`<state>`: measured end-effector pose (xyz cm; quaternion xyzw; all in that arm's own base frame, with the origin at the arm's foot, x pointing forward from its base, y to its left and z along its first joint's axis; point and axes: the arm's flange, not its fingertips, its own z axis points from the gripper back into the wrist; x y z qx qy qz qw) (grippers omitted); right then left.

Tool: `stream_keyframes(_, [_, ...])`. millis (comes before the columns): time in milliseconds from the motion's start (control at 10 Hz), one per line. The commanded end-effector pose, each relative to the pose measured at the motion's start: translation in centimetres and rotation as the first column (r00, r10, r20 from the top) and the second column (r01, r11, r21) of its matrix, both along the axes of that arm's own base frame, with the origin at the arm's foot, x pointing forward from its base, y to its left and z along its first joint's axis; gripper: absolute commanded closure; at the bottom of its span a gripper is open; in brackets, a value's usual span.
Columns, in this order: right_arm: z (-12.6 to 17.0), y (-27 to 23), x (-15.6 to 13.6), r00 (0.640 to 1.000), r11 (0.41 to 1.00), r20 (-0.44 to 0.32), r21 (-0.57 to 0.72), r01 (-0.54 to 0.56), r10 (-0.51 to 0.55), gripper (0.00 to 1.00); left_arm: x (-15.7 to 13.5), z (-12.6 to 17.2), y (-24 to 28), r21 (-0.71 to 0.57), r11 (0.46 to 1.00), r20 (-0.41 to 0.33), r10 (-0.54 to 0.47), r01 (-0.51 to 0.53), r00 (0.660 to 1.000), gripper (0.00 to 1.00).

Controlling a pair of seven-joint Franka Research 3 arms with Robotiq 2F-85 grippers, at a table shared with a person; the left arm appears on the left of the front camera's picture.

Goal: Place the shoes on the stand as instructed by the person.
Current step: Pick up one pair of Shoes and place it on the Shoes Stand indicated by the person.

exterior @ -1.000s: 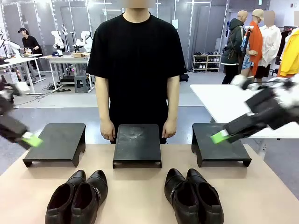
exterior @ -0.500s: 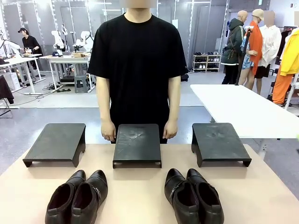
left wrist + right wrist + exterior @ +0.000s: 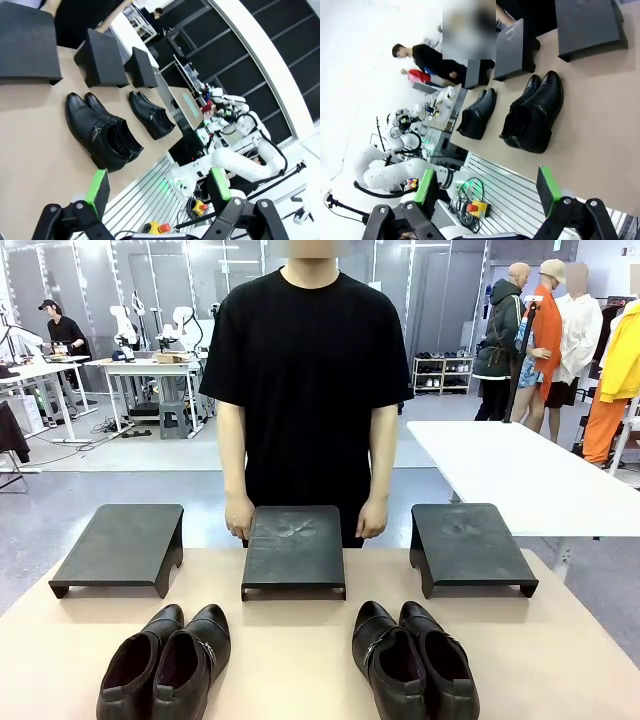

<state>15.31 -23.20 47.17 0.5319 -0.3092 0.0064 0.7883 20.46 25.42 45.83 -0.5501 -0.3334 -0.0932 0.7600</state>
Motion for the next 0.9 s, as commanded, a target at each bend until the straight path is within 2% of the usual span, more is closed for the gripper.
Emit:
stream_keyframes(0, [-2.9,4.5,-1.6,1.000,1.000,0.030,-0.024,0.004,-0.004,0.00,1.0,0.8,-0.4,0.001,1.000,0.000,0.010,-0.010,1.000,0.00])
stream_keyframes(100, [0.0,0.0,0.0,1.000,1.000,0.000,0.000,0.000,0.000,0.00,0.0,0.0,0.0,0.000,1.000,0.000,0.000,0.000,1.000,0.00])
stream_keyframes(800, [0.0,0.0,0.0,1.000,1.000,0.000,0.000,0.000,0.000,0.00,0.0,0.0,0.0,0.000,1.000,0.000,0.000,0.000,1.000,0.00])
